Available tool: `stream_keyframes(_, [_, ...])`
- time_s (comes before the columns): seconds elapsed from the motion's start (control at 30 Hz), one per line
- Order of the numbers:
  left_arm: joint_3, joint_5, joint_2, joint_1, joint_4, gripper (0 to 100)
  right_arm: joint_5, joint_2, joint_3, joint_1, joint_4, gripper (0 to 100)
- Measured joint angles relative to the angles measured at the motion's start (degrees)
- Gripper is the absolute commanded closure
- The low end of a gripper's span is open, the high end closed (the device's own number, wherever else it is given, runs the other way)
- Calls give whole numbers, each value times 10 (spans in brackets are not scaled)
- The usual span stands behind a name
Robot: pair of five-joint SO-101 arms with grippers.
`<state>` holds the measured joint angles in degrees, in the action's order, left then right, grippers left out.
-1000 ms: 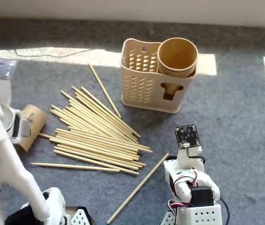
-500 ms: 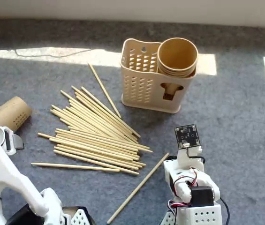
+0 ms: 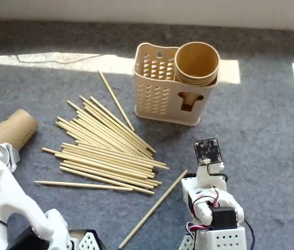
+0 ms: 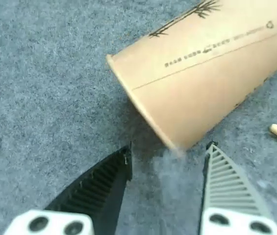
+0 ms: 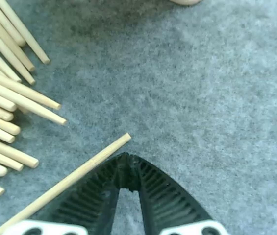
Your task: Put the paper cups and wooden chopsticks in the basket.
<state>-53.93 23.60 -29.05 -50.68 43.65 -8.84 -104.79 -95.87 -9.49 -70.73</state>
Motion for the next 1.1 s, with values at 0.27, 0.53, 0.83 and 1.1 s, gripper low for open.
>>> stream_keyframes(0.27, [-79,0,0,71,-112,770,0,0,0,0,0,993])
stream_keyframes(0.53, [-101,0,0,126,-166,995,0,0,0,0,0,993])
stream_keyframes(0.83, [-56,0,0,126,-111,994,0,0,0,0,0,993])
stream_keyframes(1.1, [127,8,0,126,156,994,0,0,0,0,0,993])
